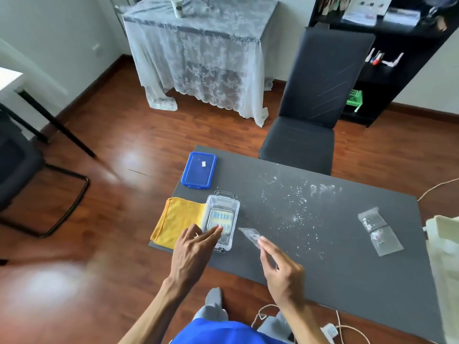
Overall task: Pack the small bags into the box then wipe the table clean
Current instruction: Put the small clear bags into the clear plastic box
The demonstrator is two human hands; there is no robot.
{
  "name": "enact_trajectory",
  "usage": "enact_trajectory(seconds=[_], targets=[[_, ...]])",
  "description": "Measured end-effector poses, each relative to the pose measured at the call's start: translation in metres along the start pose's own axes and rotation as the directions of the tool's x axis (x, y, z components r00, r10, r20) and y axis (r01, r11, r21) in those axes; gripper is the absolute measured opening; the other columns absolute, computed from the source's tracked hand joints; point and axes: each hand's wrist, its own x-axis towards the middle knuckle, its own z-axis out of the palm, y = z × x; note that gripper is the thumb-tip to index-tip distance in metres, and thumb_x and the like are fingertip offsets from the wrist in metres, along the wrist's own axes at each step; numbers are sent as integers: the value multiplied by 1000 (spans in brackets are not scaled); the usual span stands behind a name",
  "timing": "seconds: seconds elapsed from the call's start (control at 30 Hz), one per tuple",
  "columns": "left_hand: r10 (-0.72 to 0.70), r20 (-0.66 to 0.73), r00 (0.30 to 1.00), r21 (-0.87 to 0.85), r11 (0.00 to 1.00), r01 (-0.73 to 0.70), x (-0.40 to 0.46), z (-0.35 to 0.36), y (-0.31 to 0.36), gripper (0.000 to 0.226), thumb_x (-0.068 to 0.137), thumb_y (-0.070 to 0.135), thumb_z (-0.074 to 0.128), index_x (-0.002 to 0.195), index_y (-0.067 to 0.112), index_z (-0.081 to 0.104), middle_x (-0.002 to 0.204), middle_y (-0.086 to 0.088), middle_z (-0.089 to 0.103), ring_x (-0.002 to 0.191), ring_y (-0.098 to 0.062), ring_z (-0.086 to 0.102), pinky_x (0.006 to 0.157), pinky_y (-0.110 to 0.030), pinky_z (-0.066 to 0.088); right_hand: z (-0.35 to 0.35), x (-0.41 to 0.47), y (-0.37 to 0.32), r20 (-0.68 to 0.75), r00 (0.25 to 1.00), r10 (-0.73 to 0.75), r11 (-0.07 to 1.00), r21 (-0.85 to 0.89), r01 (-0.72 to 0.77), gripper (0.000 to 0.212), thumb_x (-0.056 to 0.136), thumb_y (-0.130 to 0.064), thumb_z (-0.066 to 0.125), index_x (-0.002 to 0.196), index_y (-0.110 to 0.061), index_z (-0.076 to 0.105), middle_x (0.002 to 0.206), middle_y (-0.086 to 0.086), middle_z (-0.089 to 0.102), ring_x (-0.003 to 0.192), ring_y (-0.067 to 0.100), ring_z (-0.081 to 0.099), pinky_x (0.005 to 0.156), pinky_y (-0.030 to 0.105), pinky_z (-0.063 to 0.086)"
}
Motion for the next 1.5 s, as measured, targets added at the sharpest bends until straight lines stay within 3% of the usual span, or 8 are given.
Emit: enact_trajectory(seconds=[0.23,0.37,0.73,0.83,1.0,1.17,1.3,1.5], targets=[[-1,104,995,2,1000,1,39,23,-34,14,88,25,72,102,27,73,106,14,75,67,-17,33,58,-32,45,29,4,-35,-40,998,51,998,-35,-53,23,92,-13,69,111,-20,78,120,-14,74,100,-3,72,73,21,60],[26,219,975,99,994,-48,48,32,-35,4,85,30,72,88,28,70,88,17,75,73,-18,47,69,-32,42,32,2,-41,-47,997,65,996,-57,-67,24,87,-9,71,108,-19,79,118,-13,74,99,-2,72,74,23,61],[-102,216,971,-131,982,133,18,14,-49,45,96,44,52,137,26,55,139,12,58,100,-16,52,87,-32,45,45,17,-42,-60,994,94,991,-90,-99,22,93,-19,65,110,-24,78,121,-22,68,104,-18,60,85,3,49],[-137,258,956,-152,972,180,-2,7,-61,59,96,55,49,145,23,46,146,12,50,109,-15,50,94,-32,45,55,29,-43,-40,996,74,991,-108,-78,27,88,-9,74,112,-22,78,119,-17,72,98,-8,69,78,11,56],[-77,348,934,-145,980,135,-13,4,-71,73,92,69,41,151,27,35,152,16,41,118,-13,49,100,-31,44,76,49,-51,102,995,-6,981,-191,25,37,79,-7,83,111,-24,79,112,-14,76,83,4,76,61,24,61],[-63,340,938,-137,984,116,-13,7,-74,75,90,72,43,150,27,37,151,16,42,120,-13,50,97,-30,46,90,66,-52,329,938,111,884,-463,58,29,72,-20,89,96,-33,79,103,-21,76,56,12,73,41,24,54],[-66,351,934,-143,982,123,-12,8,-74,75,90,72,43,149,26,39,150,16,42,120,-12,51,96,-30,47,100,74,-54,487,841,236,767,-624,147,18,98,-25,59,110,-31,72,92,-8,80,70,20,76,55,30,57],[-58,367,929,-151,981,121,-10,5,-74,75,90,70,45,150,26,38,151,15,41,118,-14,53,94,-32,49,110,80,-58,656,708,260,820,-537,197,44,104,-37,52,147,-26,47,143,-4,60,100,28,73,78,37,58]])
